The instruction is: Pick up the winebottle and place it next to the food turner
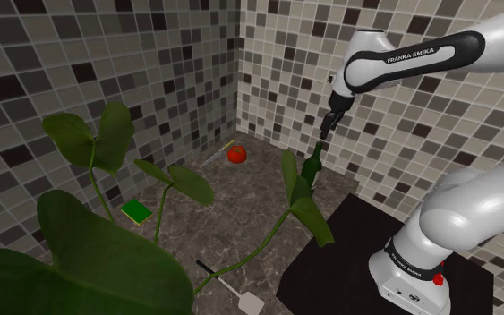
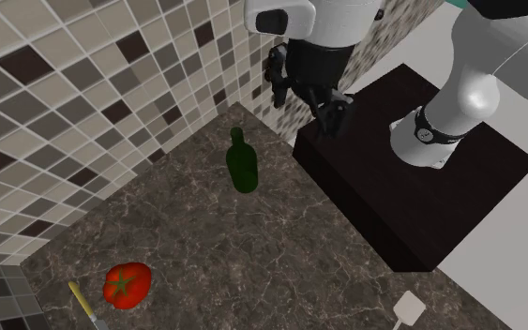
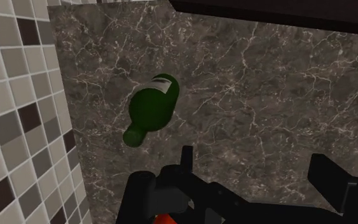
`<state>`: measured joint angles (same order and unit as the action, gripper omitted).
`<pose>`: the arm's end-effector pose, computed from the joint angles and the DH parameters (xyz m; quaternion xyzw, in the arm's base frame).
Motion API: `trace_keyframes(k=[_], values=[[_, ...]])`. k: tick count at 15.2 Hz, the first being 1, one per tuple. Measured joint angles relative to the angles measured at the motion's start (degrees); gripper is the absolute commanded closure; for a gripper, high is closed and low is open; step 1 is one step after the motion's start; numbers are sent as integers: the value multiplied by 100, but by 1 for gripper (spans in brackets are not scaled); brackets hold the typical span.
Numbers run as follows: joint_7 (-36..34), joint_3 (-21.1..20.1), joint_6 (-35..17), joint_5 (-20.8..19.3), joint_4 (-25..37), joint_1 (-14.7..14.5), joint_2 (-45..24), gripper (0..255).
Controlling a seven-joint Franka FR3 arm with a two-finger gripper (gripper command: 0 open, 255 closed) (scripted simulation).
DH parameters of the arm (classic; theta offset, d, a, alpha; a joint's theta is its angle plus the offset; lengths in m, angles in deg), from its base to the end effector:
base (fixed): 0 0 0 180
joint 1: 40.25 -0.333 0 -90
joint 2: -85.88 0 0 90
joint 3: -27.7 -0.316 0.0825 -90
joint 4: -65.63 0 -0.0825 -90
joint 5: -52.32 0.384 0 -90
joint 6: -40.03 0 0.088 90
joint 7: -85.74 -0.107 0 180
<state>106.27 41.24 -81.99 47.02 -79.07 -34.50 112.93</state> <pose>0.3811 -0.1393 0.4414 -0.9983 -0.0448 -0.0361 0.0015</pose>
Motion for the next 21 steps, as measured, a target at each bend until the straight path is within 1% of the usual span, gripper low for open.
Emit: trace_keyframes(k=[4,7,11,12,13,15,21], values=[[502,390,-620,51,116,44,-731,0],[898,646,-991,200,294,45,-1285,0],[1538,938,-1501,625,645,24,-2199,0],[1745,1014,-1541,758,798,53,-2416,0],[1906,1045,-1636,906,910,60,-2646,0],[2116,1077,-1843,1079,915,92,-2889,0],[2383,1018,-2261,1444,908,112,-3353,0]])
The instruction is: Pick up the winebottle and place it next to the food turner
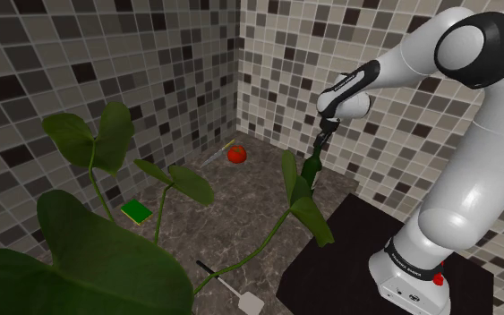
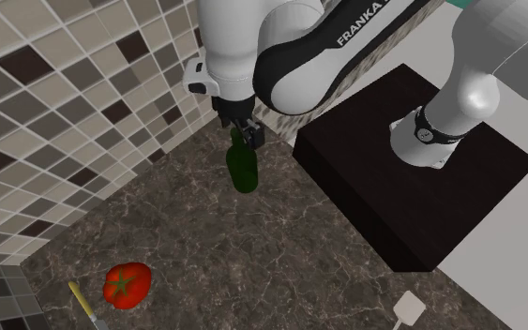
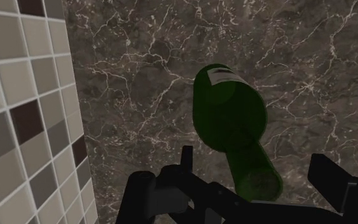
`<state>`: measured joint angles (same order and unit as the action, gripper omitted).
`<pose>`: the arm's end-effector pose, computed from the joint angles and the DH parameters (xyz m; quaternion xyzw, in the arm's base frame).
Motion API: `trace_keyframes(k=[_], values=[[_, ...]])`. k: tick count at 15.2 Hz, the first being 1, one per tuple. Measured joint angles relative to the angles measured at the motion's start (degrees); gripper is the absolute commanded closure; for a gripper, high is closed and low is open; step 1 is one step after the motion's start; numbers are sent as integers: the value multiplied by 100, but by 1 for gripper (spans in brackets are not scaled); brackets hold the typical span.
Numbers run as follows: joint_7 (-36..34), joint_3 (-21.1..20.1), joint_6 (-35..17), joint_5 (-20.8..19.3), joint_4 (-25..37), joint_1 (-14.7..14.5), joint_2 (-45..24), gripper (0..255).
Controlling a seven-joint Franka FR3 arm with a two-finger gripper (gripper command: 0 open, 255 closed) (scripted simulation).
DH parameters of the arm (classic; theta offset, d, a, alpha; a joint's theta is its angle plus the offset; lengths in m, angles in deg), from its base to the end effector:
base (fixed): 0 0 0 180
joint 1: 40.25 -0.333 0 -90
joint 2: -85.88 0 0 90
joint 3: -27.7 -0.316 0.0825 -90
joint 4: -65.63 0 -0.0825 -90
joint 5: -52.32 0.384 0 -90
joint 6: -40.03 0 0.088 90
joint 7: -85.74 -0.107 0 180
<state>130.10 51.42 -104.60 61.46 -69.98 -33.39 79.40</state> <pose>0.4393 -0.2624 0.2873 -0.9976 -0.0582 -0.0378 0.0029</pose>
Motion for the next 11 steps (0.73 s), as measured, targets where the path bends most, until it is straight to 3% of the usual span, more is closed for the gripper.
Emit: trace_keyframes(k=[6,7,11], values=[[27,-12,-55,44,-8,3,-50,0],[27,-12,-55,44,-9,3,-50,255],[28,-13,-56,44,-5,3,-48,255]])
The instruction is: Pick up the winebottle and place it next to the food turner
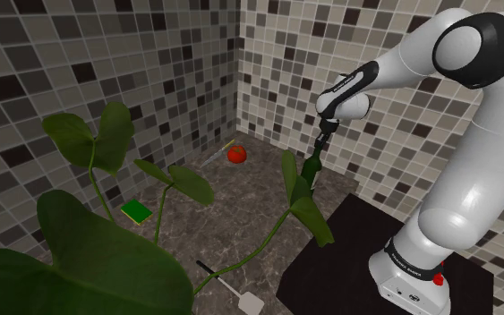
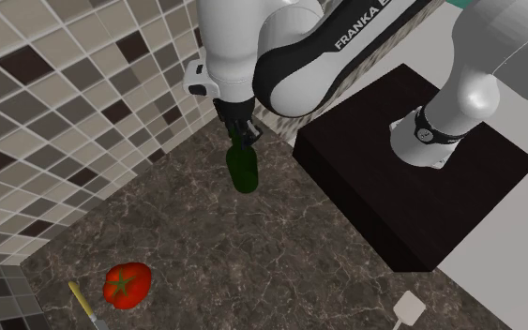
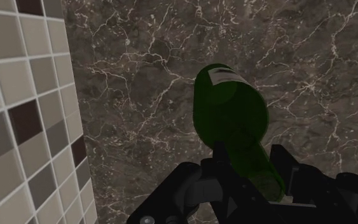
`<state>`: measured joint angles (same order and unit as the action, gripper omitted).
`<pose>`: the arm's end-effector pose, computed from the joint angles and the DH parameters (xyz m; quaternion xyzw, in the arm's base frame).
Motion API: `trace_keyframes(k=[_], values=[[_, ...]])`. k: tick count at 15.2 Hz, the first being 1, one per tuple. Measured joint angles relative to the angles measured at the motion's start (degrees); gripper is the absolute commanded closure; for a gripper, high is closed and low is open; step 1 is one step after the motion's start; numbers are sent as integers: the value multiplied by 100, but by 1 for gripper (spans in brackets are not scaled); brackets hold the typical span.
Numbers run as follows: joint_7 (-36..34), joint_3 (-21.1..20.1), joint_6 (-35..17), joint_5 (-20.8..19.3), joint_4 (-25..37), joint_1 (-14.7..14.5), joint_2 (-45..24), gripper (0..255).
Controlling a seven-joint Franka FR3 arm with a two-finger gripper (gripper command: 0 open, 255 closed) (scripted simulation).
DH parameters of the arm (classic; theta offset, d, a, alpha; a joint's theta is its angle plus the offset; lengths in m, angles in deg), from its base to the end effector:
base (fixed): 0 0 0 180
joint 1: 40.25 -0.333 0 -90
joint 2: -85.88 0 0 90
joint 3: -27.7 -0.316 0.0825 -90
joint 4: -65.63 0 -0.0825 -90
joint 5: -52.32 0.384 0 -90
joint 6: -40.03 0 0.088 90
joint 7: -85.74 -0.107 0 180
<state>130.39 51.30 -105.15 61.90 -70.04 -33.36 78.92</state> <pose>0.4397 -0.2622 0.2838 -0.9976 -0.0582 -0.0383 0.0026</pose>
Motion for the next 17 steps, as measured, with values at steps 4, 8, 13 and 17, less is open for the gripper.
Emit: trace_keyframes(k=[4,8,13,17], values=[[-1,0,-1,0,1,0,-1,255],[-59,16,88,-72,16,-12,77,255],[-258,58,455,-322,128,-39,369,255],[-390,77,723,-506,175,-43,620,255]])
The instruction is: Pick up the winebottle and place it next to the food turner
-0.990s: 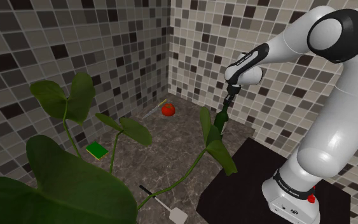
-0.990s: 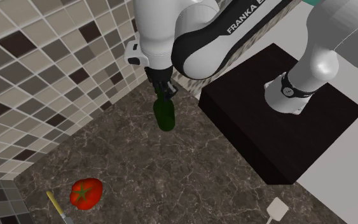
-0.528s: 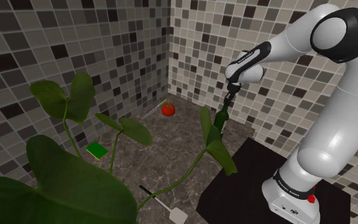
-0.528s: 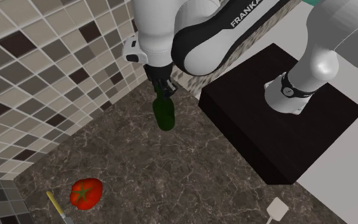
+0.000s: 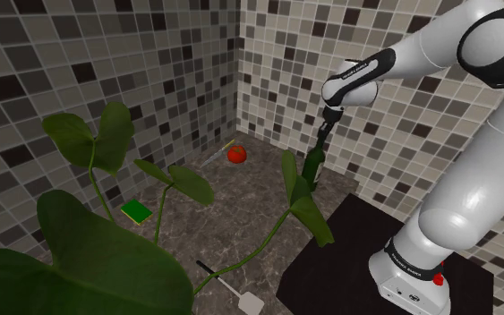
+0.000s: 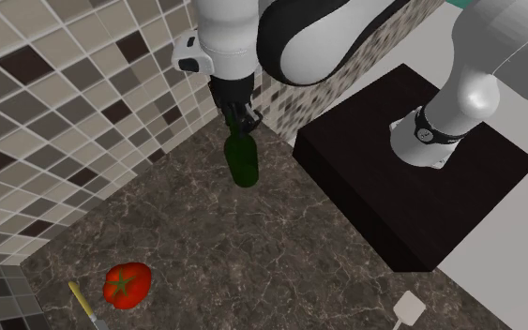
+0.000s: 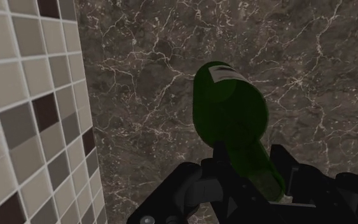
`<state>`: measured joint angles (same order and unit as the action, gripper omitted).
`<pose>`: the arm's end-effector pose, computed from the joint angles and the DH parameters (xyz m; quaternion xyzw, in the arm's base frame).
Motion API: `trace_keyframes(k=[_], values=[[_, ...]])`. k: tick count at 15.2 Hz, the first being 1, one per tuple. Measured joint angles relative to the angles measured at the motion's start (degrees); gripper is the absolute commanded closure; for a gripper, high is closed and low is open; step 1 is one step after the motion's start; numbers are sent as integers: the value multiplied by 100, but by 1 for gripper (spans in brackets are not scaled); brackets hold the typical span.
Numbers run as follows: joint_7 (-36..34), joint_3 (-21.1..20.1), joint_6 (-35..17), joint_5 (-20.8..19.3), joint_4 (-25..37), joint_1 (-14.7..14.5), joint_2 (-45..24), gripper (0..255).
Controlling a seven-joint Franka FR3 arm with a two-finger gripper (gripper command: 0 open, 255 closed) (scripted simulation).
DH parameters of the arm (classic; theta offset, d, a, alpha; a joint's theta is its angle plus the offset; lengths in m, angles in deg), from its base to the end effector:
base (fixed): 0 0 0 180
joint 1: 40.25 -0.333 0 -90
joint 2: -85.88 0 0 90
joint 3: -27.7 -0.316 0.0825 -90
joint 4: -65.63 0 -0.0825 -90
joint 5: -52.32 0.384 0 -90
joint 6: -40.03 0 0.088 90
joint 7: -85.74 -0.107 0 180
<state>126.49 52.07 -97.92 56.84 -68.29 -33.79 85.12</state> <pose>0.4397 -0.2618 0.3353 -0.9976 -0.0581 -0.0380 0.0028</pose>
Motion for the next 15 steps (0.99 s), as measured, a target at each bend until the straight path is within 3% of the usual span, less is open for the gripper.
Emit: trace_keyframes(k=[15], values=[[-350,-40,1179,-442,533,14,717,255]])
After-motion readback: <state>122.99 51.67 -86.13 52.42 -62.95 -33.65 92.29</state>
